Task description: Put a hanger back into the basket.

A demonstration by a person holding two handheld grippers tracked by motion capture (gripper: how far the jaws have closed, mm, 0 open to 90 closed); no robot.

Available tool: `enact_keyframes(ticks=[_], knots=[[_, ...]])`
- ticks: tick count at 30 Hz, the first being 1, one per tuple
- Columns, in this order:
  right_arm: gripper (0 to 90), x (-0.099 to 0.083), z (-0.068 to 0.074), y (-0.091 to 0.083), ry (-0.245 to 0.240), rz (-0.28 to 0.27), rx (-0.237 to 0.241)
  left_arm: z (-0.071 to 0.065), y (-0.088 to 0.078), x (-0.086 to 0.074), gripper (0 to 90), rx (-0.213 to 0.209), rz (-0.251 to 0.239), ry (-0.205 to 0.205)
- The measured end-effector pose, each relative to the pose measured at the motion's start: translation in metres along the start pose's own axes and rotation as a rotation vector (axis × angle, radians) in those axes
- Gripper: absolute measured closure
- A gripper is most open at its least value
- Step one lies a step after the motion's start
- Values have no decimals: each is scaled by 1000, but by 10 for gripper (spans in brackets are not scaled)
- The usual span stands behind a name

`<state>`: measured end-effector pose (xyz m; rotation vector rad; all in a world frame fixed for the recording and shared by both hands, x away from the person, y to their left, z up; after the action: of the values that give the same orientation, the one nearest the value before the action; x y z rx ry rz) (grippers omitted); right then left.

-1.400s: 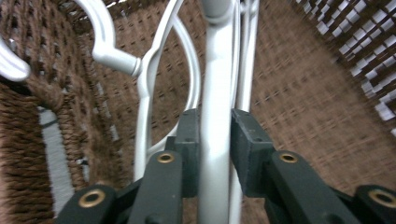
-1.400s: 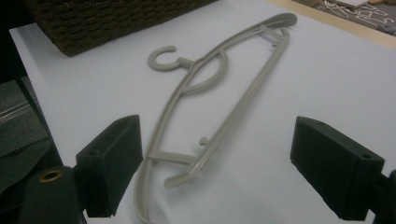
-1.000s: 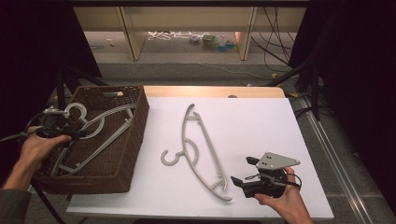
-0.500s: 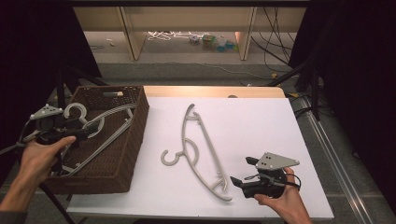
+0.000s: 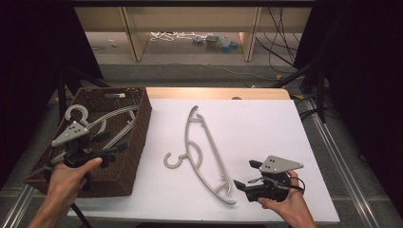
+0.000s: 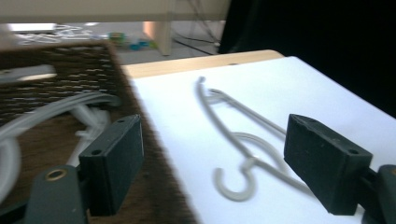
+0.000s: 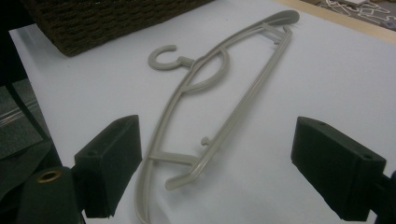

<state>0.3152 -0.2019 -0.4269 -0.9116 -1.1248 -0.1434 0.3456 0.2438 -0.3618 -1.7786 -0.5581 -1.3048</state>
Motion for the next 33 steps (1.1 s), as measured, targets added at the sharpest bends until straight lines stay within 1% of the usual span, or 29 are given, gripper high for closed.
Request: enact_keyframes(ticks=[2,3,4,5,6,7,8,9,10,11,13,14,16,17,19,20,21,22,24,26,27,28,29,30,31,33], knots=[[170,0,-2,0,2,-3,-3,-10,3,-3,181,-16,-20,6],[170,0,-2,1,4,-7,-1,-16,5,-5,176,-30,-28,17],[170,0,-2,1,14,-6,2,-19,5,-6,170,-29,-27,20],[170,0,-2,1,14,-7,2,-25,7,-8,170,-38,-42,36],[170,0,-3,2,0,-20,-5,-28,8,-9,169,-47,-47,45],[170,0,-3,2,-1,-26,1,-33,10,-11,169,-53,-53,59],[170,0,-2,2,14,-10,16,-36,11,-12,169,-57,-61,64],[169,0,-3,2,14,-13,17,-40,12,-14,168,-65,-63,71],[169,0,-2,3,16,-20,14,-43,13,-15,167,-66,-69,77],[168,0,-3,2,10,-28,0,-48,15,-18,167,-67,-72,87],[168,0,-2,3,11,-25,10,-54,18,-23,167,-81,-76,103],[167,0,-1,3,9,-25,4,-57,19,-26,167,-94,-80,103],[166,0,-1,3,8,-27,5,-63,21,-30,167,-98,-80,115],[166,0,-1,4,7,-29,6,-67,22,-32,167,-98,-83,134],[166,0,0,4,4,-29,4,-72,23,-37,167,-94,-87,141],[166,0,0,5,4,-31,7,-74,23,-38,167,-101,-96,144],[166,1,0,5,5,-30,8,-77,23,-40,168,-96,-94,146],[166,1,0,5,3,-30,9,-79,24,-42,168,-100,-103,153],[166,2,1,7,-2,-27,12,-84,25,-47,168,-105,-92,178],[166,3,3,11,-7,-22,11,-88,27,-53,168,-115,-89,178],[166,3,3,13,-12,-18,14,-91,28,-56,168,-128,-90,181],[166,4,5,16,-17,-15,15,-93,28,-59,168,-130,-86,196],[166,6,8,20,-27,-3,21,-94,30,-61,168,-136,-94,204],[166,7,9,22,-36,1,21,-94,29,-62,168,-133,-88,212],[165,8,10,24,-38,10,22,-94,30,-64,168,-141,-96,225],[165,10,13,33,-63,44,27,-93,31,-67,168,-132,-100,239]])
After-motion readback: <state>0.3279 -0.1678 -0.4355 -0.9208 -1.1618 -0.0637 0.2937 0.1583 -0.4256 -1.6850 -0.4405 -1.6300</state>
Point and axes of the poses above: each handheld gripper's, and its own axes: y roughly forward along the jaws, x roughly out of its top, z roughly to its left, the point moved 3 cm from there along y, roughly forward along the jaws, and after that the axes turned 6 degrees about y, right-handed, at the moved point
